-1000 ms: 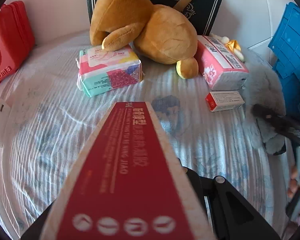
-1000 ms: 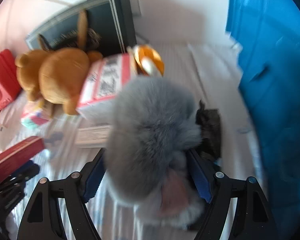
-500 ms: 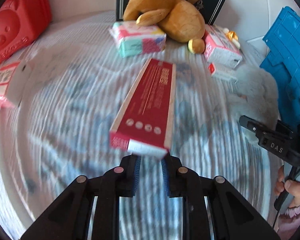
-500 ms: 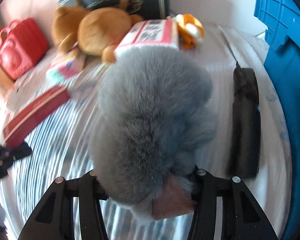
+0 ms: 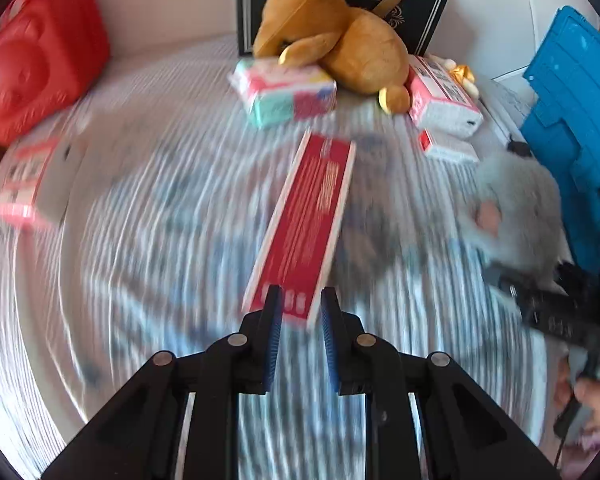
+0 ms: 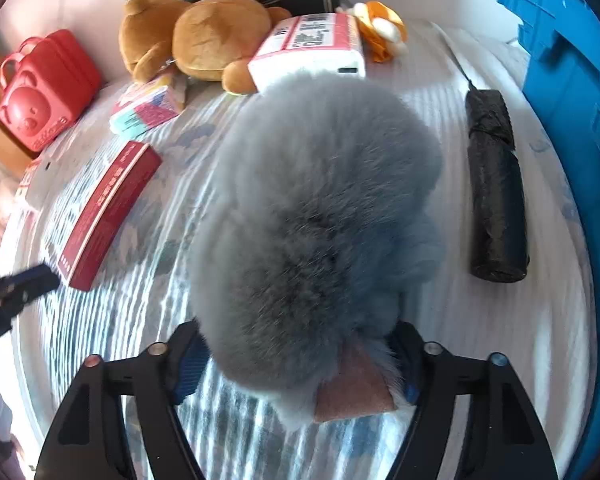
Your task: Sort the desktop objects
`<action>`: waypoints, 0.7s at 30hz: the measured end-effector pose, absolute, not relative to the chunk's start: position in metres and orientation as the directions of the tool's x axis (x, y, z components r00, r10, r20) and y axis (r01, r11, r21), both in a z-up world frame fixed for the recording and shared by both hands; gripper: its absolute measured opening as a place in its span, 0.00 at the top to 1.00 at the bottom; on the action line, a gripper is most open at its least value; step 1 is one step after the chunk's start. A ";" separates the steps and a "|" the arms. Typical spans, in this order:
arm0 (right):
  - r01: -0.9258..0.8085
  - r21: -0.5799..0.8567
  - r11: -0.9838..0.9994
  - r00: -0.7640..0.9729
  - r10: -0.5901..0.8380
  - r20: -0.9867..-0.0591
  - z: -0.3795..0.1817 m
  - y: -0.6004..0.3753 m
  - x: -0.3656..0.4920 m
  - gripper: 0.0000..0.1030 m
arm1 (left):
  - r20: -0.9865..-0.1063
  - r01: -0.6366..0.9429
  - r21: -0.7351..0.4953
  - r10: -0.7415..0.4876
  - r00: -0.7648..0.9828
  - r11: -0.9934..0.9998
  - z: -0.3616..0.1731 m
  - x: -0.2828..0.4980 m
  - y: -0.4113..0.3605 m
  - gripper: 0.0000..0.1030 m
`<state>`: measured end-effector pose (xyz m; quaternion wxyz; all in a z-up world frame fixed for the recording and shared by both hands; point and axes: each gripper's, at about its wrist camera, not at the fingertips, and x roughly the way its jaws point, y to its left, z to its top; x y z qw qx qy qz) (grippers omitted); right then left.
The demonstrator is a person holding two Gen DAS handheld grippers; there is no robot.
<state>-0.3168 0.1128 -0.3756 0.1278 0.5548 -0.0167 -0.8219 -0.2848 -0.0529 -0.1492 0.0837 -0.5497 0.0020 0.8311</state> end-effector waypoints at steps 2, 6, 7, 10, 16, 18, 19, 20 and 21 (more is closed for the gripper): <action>0.180 0.145 -0.973 -0.360 -0.202 -0.911 -0.377 0.112 -0.323 0.19 | -0.914 -0.159 -0.064 0.121 -0.387 -0.985 -0.153 -0.305 -0.039 0.81; 0.167 0.145 -0.975 -0.385 -0.199 -0.901 -0.375 0.119 -0.334 0.09 | -0.900 -0.186 -0.060 0.134 -0.414 -0.981 -0.159 -0.331 -0.025 0.65; 0.165 0.142 -0.976 -0.388 -0.196 -0.900 -0.375 0.120 -0.337 0.05 | -0.899 -0.198 -0.061 0.140 -0.415 -0.978 -0.161 -0.336 -0.023 0.50; 0.166 0.129 -0.978 -0.383 -0.185 -0.905 -0.381 0.118 -0.346 0.04 | -0.918 -0.225 -0.030 0.116 -0.379 -0.974 -0.177 -0.346 -0.017 0.15; 0.156 0.135 -0.979 -0.367 -0.184 -0.912 -0.391 0.131 -0.349 0.01 | -0.916 -0.174 -0.021 0.088 -0.391 -0.984 -0.233 -0.360 -0.024 0.03; 0.148 0.135 -0.980 -0.362 -0.180 -0.915 -0.393 0.133 -0.353 0.01 | -0.909 -0.174 -0.023 0.094 -0.407 -0.984 -0.250 -0.365 -0.023 0.01; 0.144 0.141 -0.980 -0.365 -0.185 -0.913 -0.393 0.135 -0.355 0.01 | -0.904 -0.177 -0.028 0.100 -0.416 -0.984 -0.260 -0.368 -0.022 0.00; 0.139 0.151 -0.979 -0.371 -0.193 -0.908 -0.392 0.137 -0.357 0.01 | -0.903 -0.175 -0.029 0.101 -0.417 -0.984 -0.267 -0.371 -0.022 0.00; 0.136 0.159 -0.978 -0.378 -0.199 -0.904 -0.391 0.138 -0.359 0.01 | -0.904 -0.170 -0.030 0.099 -0.415 -0.985 -0.274 -0.374 -0.021 0.00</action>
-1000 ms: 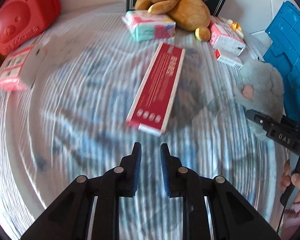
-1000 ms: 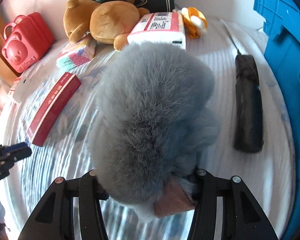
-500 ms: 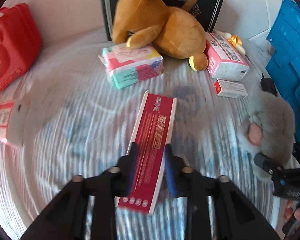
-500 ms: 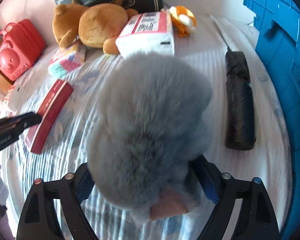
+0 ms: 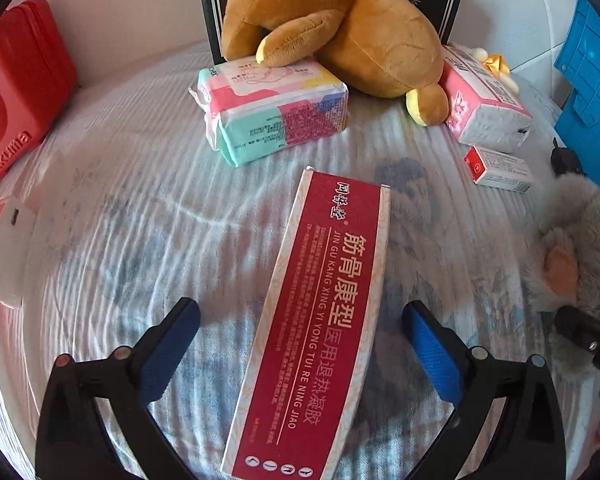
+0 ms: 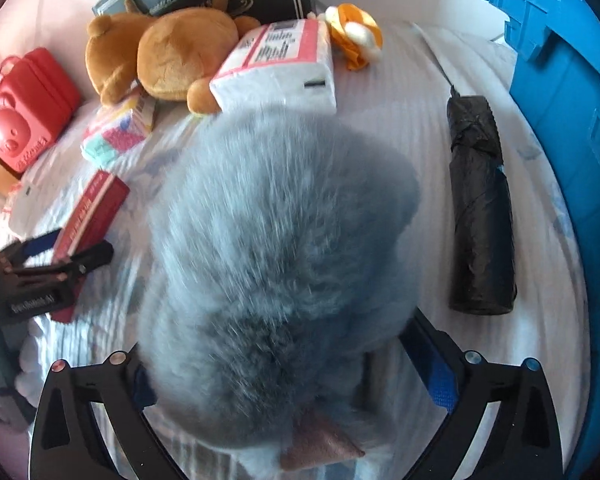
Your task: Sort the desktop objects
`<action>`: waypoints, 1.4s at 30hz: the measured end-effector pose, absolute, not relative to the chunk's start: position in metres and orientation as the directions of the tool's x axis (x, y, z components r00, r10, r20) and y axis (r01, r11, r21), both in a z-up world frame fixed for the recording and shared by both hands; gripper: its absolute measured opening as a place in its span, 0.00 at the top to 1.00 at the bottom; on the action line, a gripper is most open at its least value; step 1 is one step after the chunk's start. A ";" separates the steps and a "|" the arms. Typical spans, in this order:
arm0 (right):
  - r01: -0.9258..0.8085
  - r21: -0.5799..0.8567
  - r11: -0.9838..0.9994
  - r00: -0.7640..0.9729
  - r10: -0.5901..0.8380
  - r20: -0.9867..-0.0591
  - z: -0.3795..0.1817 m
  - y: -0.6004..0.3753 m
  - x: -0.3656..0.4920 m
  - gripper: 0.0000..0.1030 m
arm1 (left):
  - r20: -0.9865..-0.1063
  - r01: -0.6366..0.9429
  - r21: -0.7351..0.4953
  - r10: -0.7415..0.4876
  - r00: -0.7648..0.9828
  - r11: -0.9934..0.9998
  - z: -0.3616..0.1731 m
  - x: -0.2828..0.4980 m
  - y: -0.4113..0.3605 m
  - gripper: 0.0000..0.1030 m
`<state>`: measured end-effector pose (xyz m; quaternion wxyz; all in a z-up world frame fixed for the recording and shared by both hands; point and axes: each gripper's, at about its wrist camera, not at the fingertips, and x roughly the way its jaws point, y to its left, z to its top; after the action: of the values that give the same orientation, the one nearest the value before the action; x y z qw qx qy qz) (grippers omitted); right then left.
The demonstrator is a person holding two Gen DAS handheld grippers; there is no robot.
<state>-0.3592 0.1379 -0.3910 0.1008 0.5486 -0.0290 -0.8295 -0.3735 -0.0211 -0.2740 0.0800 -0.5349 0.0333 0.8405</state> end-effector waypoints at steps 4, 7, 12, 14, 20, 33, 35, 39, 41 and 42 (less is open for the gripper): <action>0.127 0.154 -0.980 -0.398 -0.193 -0.897 -0.390 0.140 -0.366 0.13 | -0.898 -0.159 -0.031 0.098 -0.429 -0.987 -0.298 -0.378 -0.013 0.36; 0.120 0.106 -0.987 -0.416 -0.147 -0.897 -0.392 0.142 -0.368 0.45 | -0.902 -0.169 -0.053 0.120 -0.416 -0.984 -0.314 -0.376 -0.005 0.57; 0.127 0.133 -0.983 -0.430 -0.175 -0.886 -0.383 0.142 -0.368 0.56 | -0.903 -0.147 -0.038 0.097 -0.419 -0.988 -0.344 -0.366 0.002 0.58; 0.139 0.131 -0.982 -0.459 -0.181 -0.870 -0.371 0.140 -0.364 0.56 | -0.896 -0.128 -0.050 0.101 -0.432 -0.991 -0.348 -0.360 0.001 0.58; 0.180 0.133 -0.975 -0.571 -0.214 -0.792 -0.285 0.110 -0.354 0.56 | -0.834 -0.087 -0.063 0.100 -0.542 -0.994 -0.323 -0.337 0.000 0.58; 0.199 0.060 -0.978 -0.886 -0.206 -0.415 -0.073 0.134 -0.184 0.56 | -0.528 -0.150 -0.063 0.161 -0.834 -0.987 -0.205 -0.227 0.036 0.58; 0.161 0.032 -0.986 -0.921 -0.162 -0.354 -0.050 0.152 -0.157 0.56 | -0.502 -0.186 -0.077 0.199 -0.841 -0.980 -0.199 -0.209 0.056 0.58; 0.096 -0.002 -0.995 -0.954 -0.091 -0.286 -0.018 0.195 -0.113 0.56 | -0.455 -0.261 -0.084 0.270 -0.848 -0.962 -0.181 -0.172 0.085 0.58; 0.059 -0.011 -0.998 -0.965 -0.055 -0.257 -0.006 0.223 -0.091 0.56 | -0.429 -0.307 -0.094 0.317 -0.846 -0.947 -0.172 -0.161 0.111 0.58; 0.041 -0.016 -0.999 -0.969 -0.036 -0.244 0.002 0.235 -0.082 0.56 | -0.418 -0.328 -0.097 0.338 -0.843 -0.940 -0.169 -0.157 0.125 0.58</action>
<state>-0.0821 0.2350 0.0017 0.0192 0.1229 0.0106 -0.9922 -0.1566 0.1255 -0.1686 0.1735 -0.2196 -0.0106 0.9600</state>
